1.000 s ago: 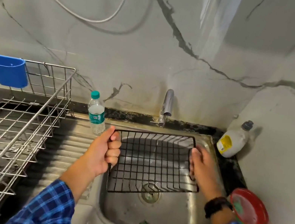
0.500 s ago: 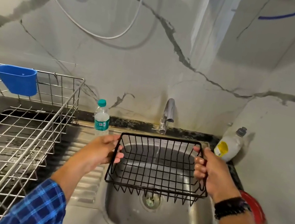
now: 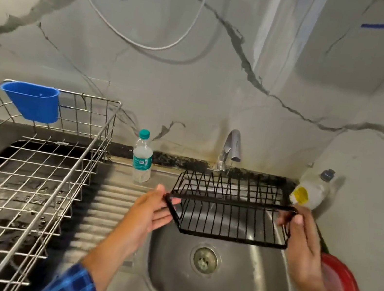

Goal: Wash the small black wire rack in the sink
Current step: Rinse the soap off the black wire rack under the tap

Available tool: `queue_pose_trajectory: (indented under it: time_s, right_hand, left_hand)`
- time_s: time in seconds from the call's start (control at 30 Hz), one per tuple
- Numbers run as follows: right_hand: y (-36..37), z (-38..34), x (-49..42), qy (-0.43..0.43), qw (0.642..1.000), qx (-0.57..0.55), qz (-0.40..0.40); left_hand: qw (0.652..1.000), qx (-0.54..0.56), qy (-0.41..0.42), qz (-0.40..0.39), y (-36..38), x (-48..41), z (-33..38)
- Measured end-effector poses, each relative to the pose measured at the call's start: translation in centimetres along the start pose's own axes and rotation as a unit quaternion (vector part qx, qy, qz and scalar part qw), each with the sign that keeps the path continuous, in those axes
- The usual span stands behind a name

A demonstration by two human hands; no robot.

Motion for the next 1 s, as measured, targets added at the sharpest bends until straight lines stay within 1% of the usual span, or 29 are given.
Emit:
queue_pose_trajectory:
  time_s: [0.07, 0.17, 0.23, 0.3, 0.33, 0.37, 0.43, 0.47, 0.5, 0.57, 0.6, 0.73, 0.77, 0.83, 0.9, 1.0]
  right_hand:
    - [0.2, 1.9, 1.5, 0.053, 0.997, -0.004, 0.046]
    - [0.7, 2.6, 3.2, 0.048, 0.992, 0.002, 0.113]
    - [1.2, 2.6, 3.4, 0.053, 0.990, -0.003, 0.134]
    - [1.8, 3.5, 3.4, 0.105, 0.985, -0.005, 0.133]
    - [2.0, 3.8, 3.2, 0.122, 0.982, -0.003, 0.146]
    - [2.1, 3.8, 3.0, 0.118, 0.980, -0.015, 0.160]
    - [2.2, 3.2, 2.8, 0.106, 0.975, -0.068, 0.184]
    - [2.1, 3.0, 2.7, 0.110, 0.972, -0.091, 0.187]
    - [2.3, 2.6, 2.7, 0.114, 0.970, -0.114, 0.183]
    - [2.8, 1.8, 2.5, 0.113, 0.966, -0.156, 0.174]
    - [3.1, 1.5, 2.3, 0.109, 0.966, -0.165, 0.166]
    - [3.7, 0.2, 1.6, 0.102, 0.965, -0.205, 0.128]
    - [3.7, -0.2, 1.4, 0.111, 0.961, -0.221, 0.127]
    - [3.4, -0.5, 1.2, 0.115, 0.955, -0.243, 0.123]
    - [2.7, -1.1, 1.3, 0.112, 0.956, -0.244, 0.119]
    - [1.1, -2.0, 2.2, 0.128, 0.958, -0.226, 0.122]
  left_hand:
    - [1.000, -0.018, -0.008, 0.009, 0.5, -0.2, -0.6]
    - [0.999, -0.027, 0.023, 0.022, 0.5, -0.1, -0.3]
    - [0.997, -0.069, 0.027, 0.012, 0.4, 0.0, 0.2]
    - [0.990, -0.136, 0.035, 0.005, 0.3, -0.2, 0.4]
    - [0.986, -0.158, 0.047, -0.002, 0.3, -0.2, 0.6]
    - [0.985, -0.158, 0.067, -0.010, 0.3, 0.0, 1.0]
    - [0.989, -0.106, 0.103, -0.027, -0.2, 0.3, 1.6]
    - [0.987, -0.105, 0.117, -0.035, -0.6, 0.5, 1.6]
    - [0.982, -0.133, 0.132, -0.034, -1.0, 0.8, 1.7]
    - [0.953, -0.251, 0.167, -0.004, -1.6, 1.0, 1.6]
    - [0.938, -0.294, 0.185, 0.012, -1.8, 1.0, 1.7]
    - [0.903, -0.357, 0.235, 0.041, -2.3, 1.7, 2.3]
    - [0.899, -0.360, 0.245, 0.039, -2.4, 1.9, 2.4]
    - [0.903, -0.338, 0.263, 0.030, -2.0, 2.4, 2.4]
    - [0.910, -0.308, 0.277, 0.036, -1.1, 3.0, 2.3]
    - [0.921, -0.284, 0.265, 0.042, 0.5, 3.1, 1.2]
Point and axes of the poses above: each hand's wrist, its own x-axis away from the middle knuckle, its own y-axis out of the palm, z = x × y, the point moved 2 cm from there along -x, towards the middle knuckle, and after that the axes turned 6 degrees about -x, right-handed, at the moved point
